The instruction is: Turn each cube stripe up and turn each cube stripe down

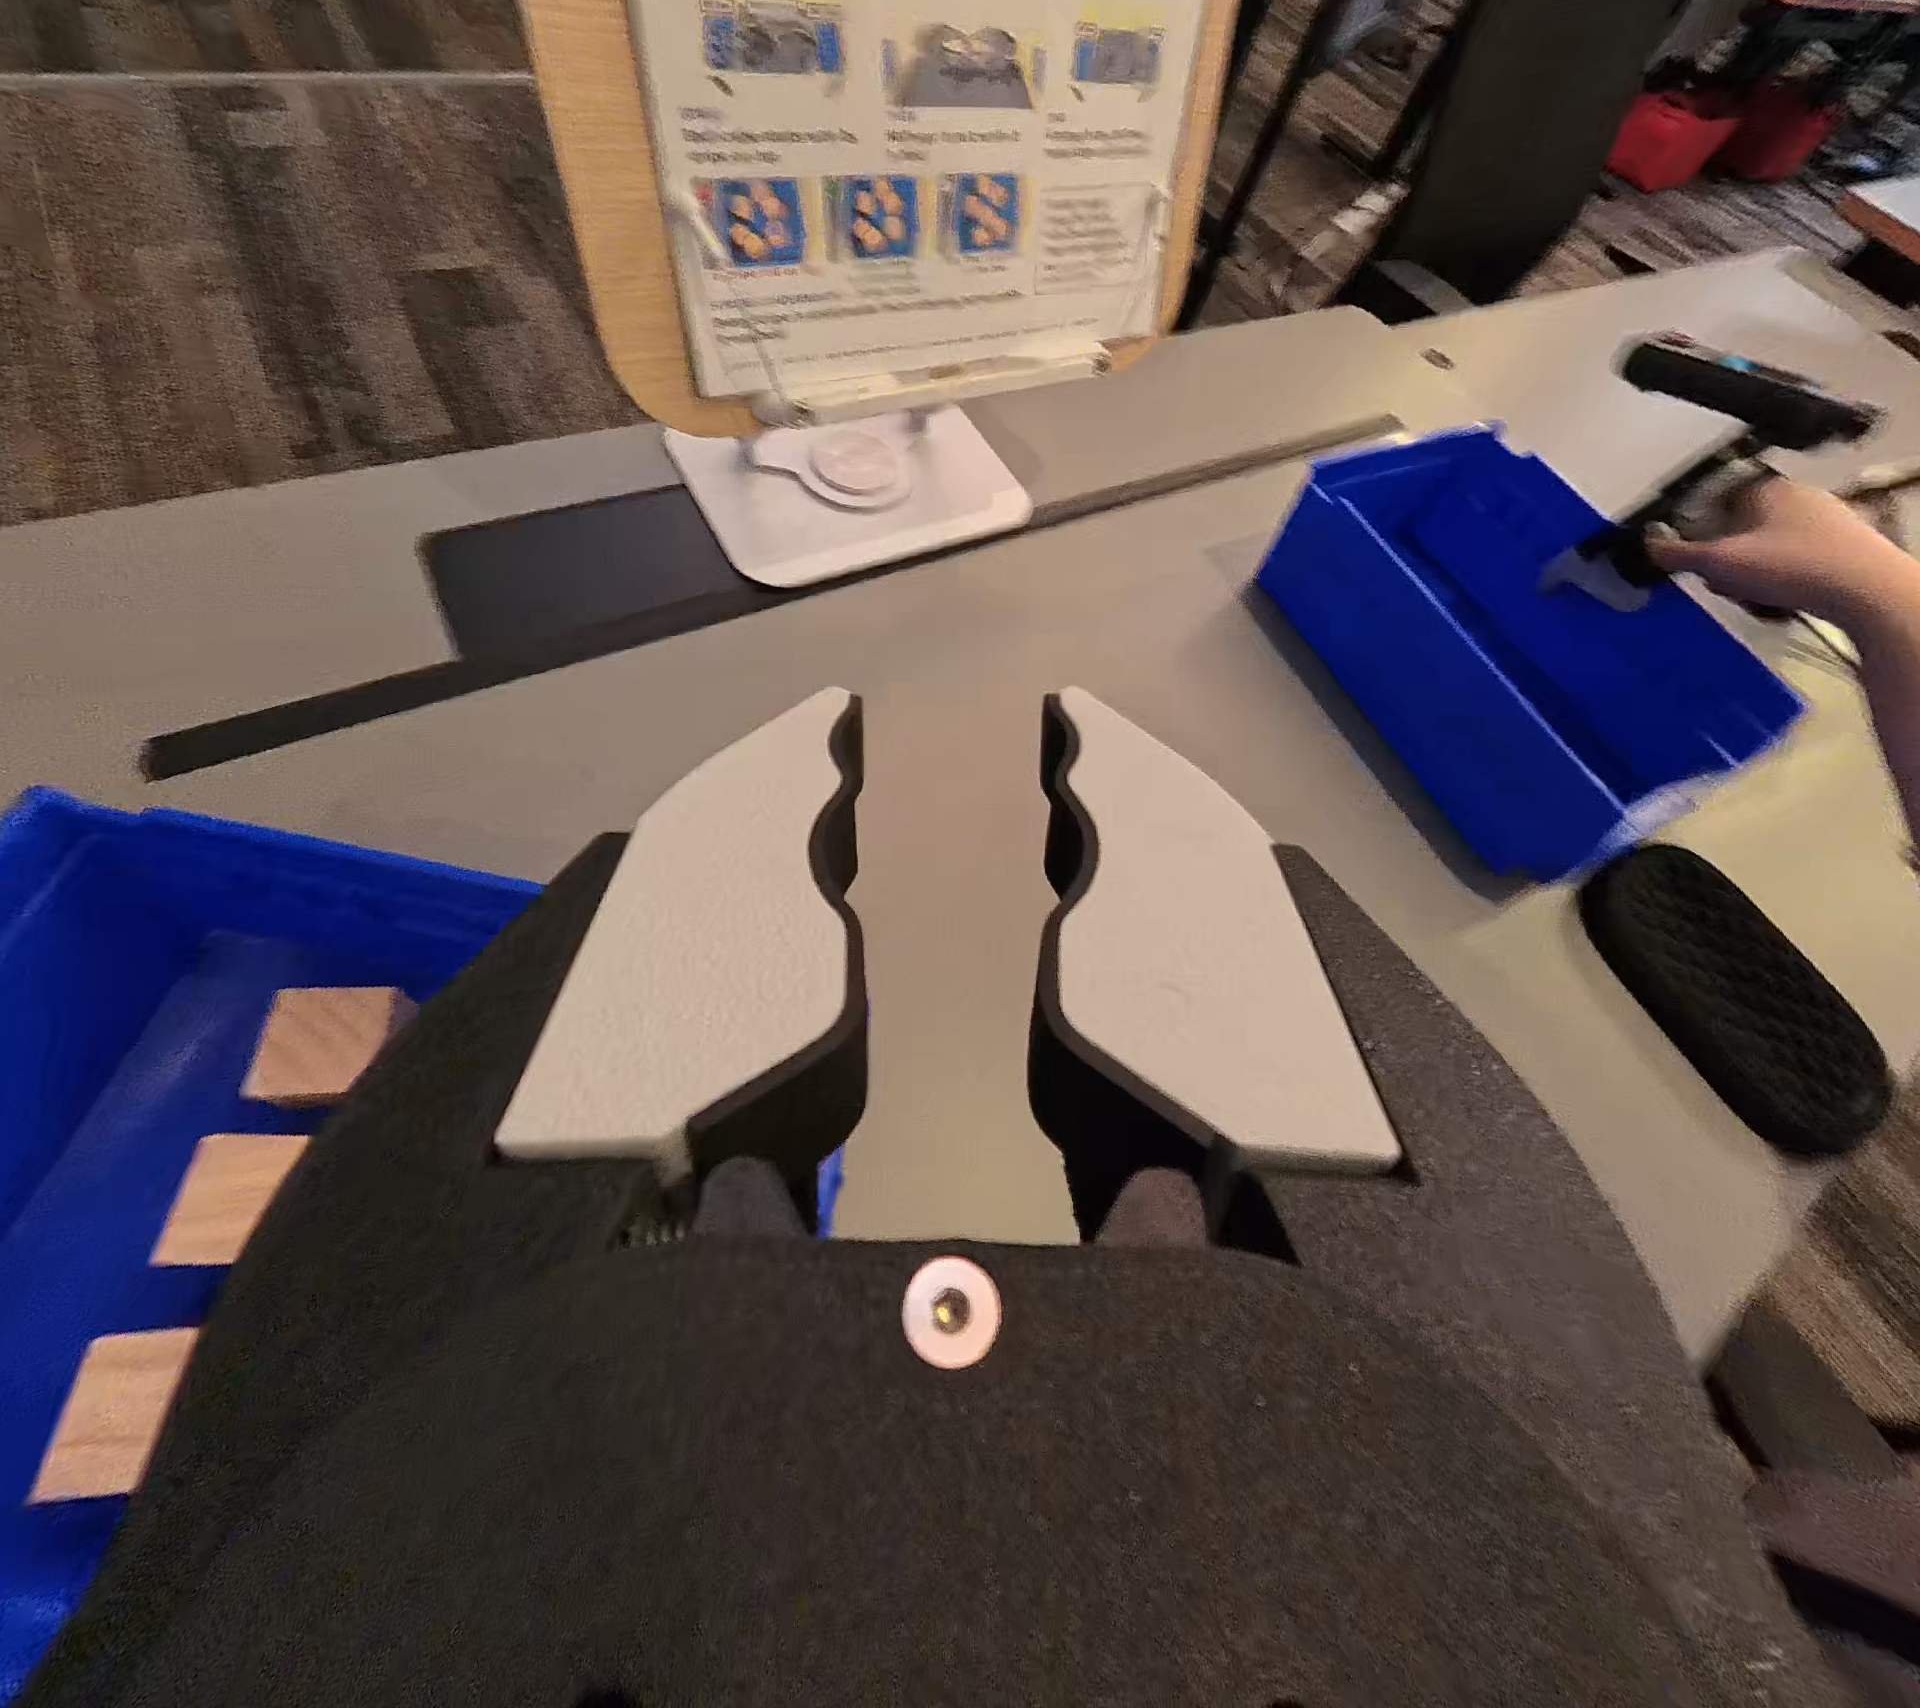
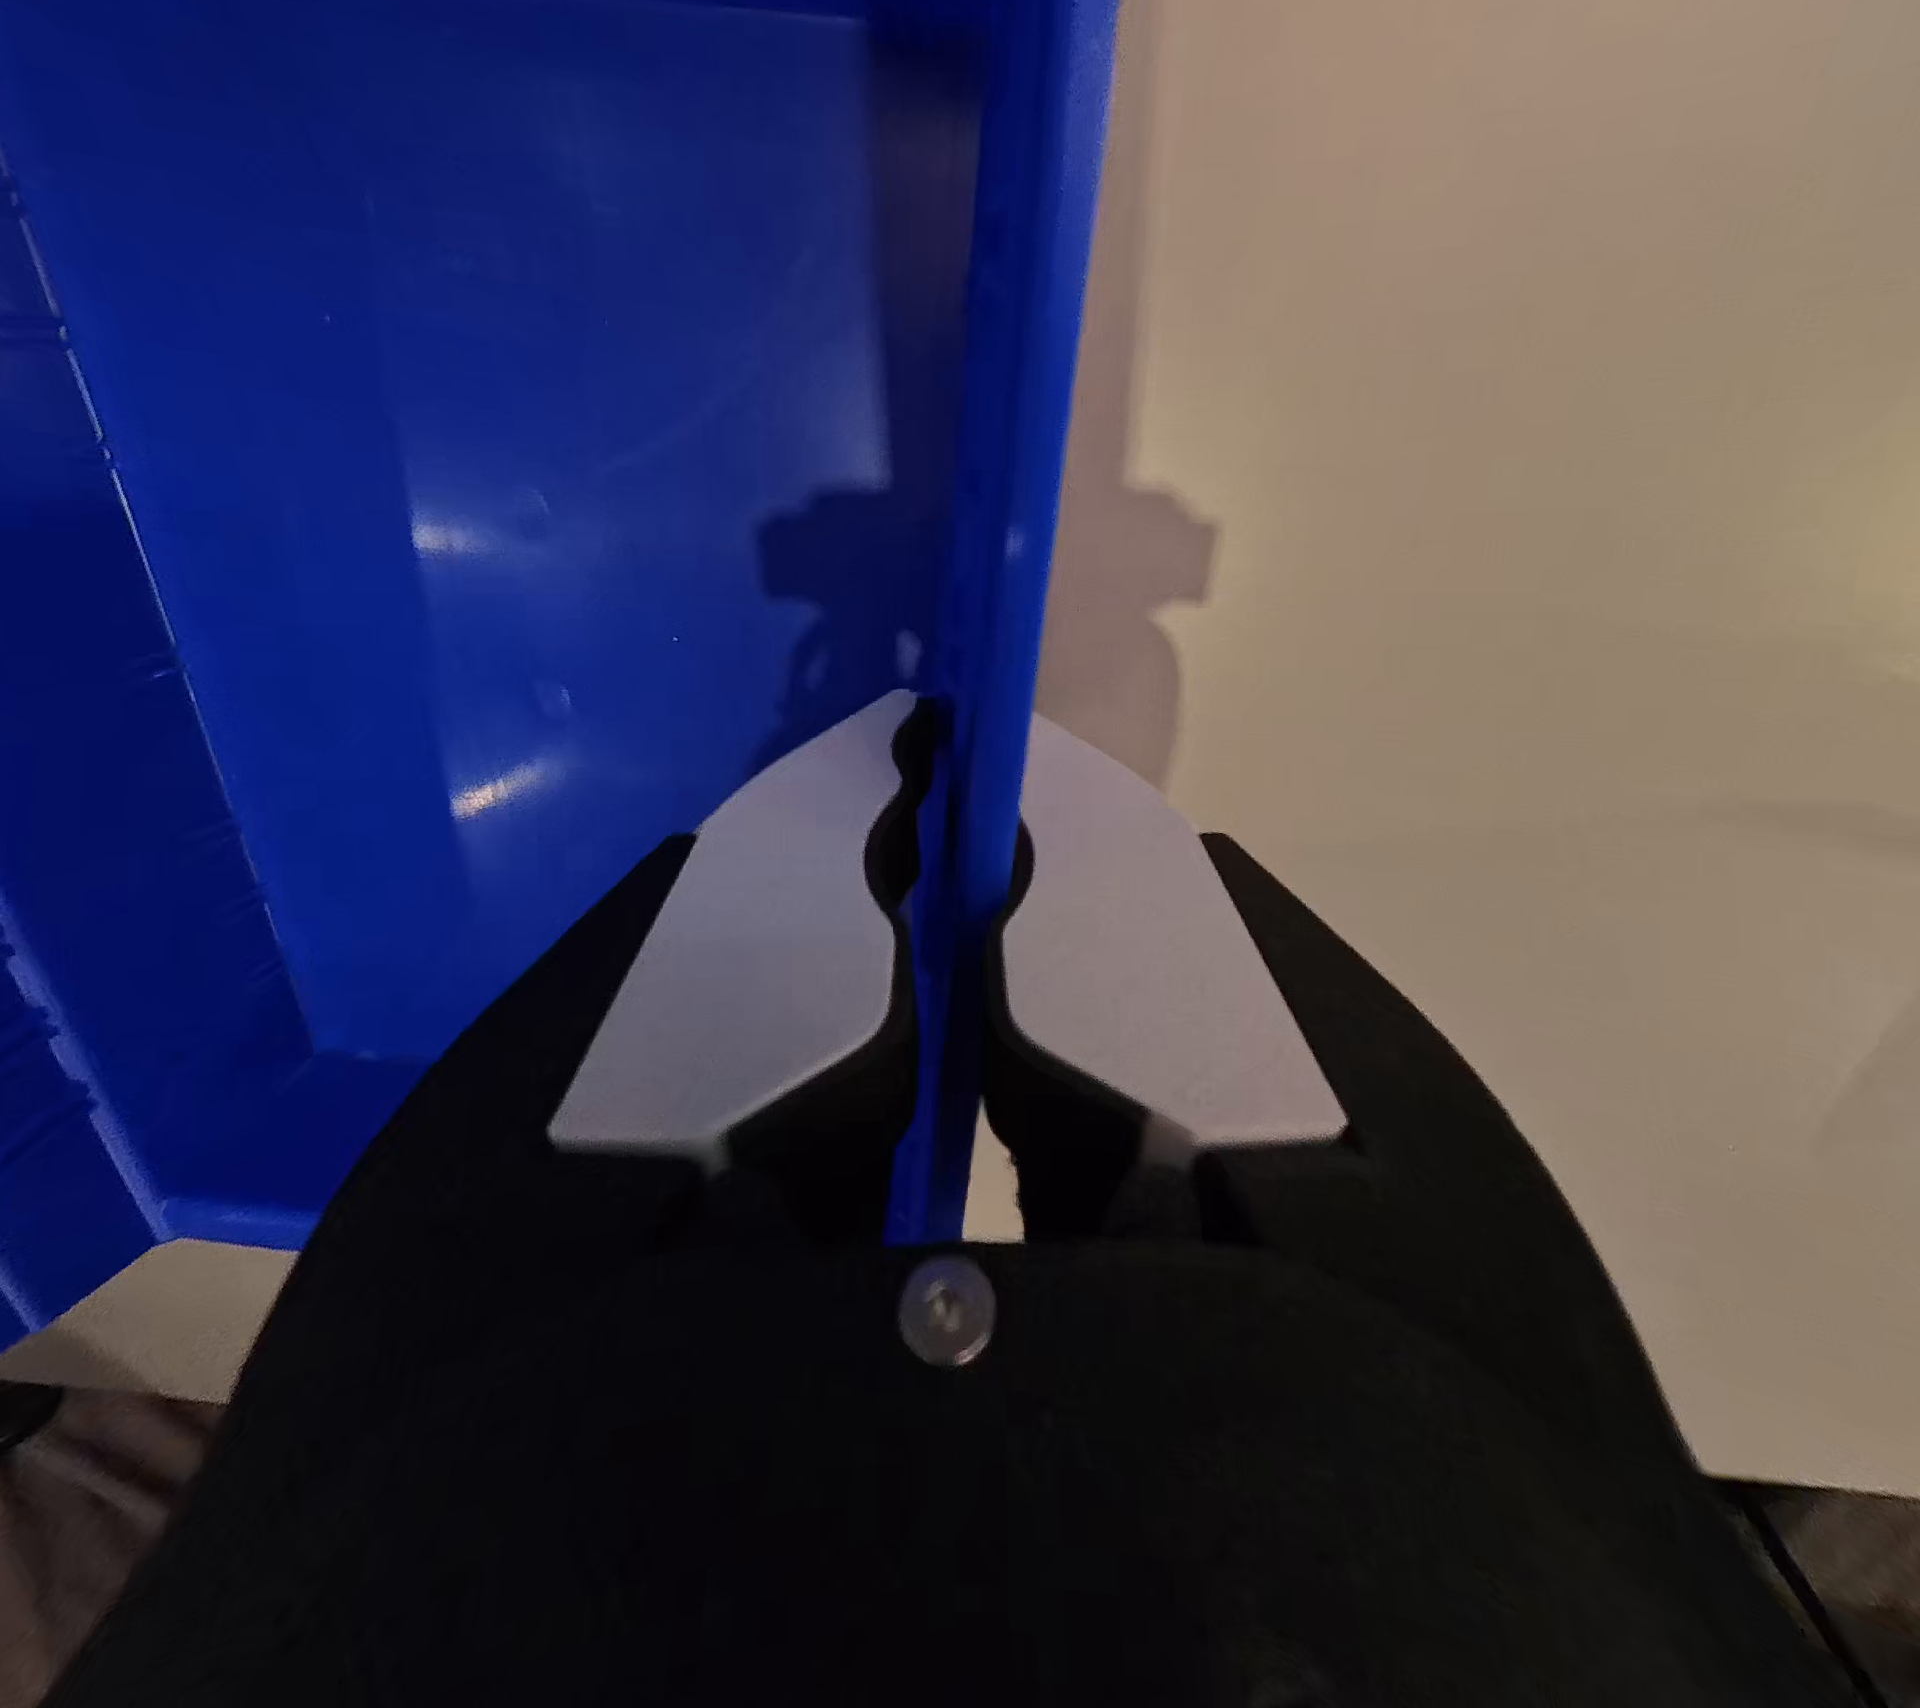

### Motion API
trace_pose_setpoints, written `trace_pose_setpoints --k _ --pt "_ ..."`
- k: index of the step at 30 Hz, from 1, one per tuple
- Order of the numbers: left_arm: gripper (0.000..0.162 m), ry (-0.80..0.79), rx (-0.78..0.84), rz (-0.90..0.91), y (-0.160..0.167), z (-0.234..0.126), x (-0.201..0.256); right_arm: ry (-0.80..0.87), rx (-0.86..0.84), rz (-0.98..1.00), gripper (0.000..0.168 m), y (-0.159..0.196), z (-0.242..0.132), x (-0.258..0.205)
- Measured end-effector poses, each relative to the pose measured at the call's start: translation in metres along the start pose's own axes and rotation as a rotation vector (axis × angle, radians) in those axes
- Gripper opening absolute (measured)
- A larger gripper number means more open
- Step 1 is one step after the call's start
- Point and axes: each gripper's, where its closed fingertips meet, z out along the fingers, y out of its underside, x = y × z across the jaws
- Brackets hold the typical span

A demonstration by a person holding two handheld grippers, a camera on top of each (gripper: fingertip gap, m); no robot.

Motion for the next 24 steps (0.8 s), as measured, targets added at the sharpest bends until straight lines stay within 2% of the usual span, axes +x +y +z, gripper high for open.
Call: trace_pose_setpoints --k 2,5,8,10,12,14,17,21,24 --pt "0.033 -0.076 0.084 0.012 -0.014 -0.005 -0.014 0.011 0.024 -0.026 0.009 -0.001 0.0 0.002" --pt "0.037 -0.137 0.221 0.023 -0.034 -0.022 -0.028 0.111 0.099 -0.105 0.018 -0.006 -0.01 0.008" --pt "0.045 -0.228 0.255 -0.006 -0.037 -0.043 -0.048 0.173 0.269 -0.117 0.022 -0.017 -0.044 0.01" --pt "0.046 -0.357 0.215 -0.02 -0.027 -0.057 -0.076 0.178 0.394 -0.1 0.025 -0.022 -0.076 0.01" --pt "0.049 -0.535 0.175 -0.061 -0.009 -0.075 -0.115 0.14 0.51 -0.087 0.026 -0.024 -0.106 0.005" --pt "0.062 -0.631 0.098 -0.152 0.021 -0.09 -0.146 0.104 0.574 -0.077 0.027 -0.022 -0.128 0.002" --pt "0.076 -0.638 0.009 -0.339 0.072 -0.106 -0.17 0.086 0.616 -0.079 0.028 -0.018 -0.144 0.001" --pt "0.074 -0.686 -0.054 -0.527 0.141 -0.113 -0.184 0.06 0.715 -0.035 0.028 -0.012 -0.155 0.007" --pt "0.069 -0.613 -0.111 -0.643 0.174 -0.095 -0.18 -0.039 0.767 -0.004 0.027 -0.011 -0.161 0.004"
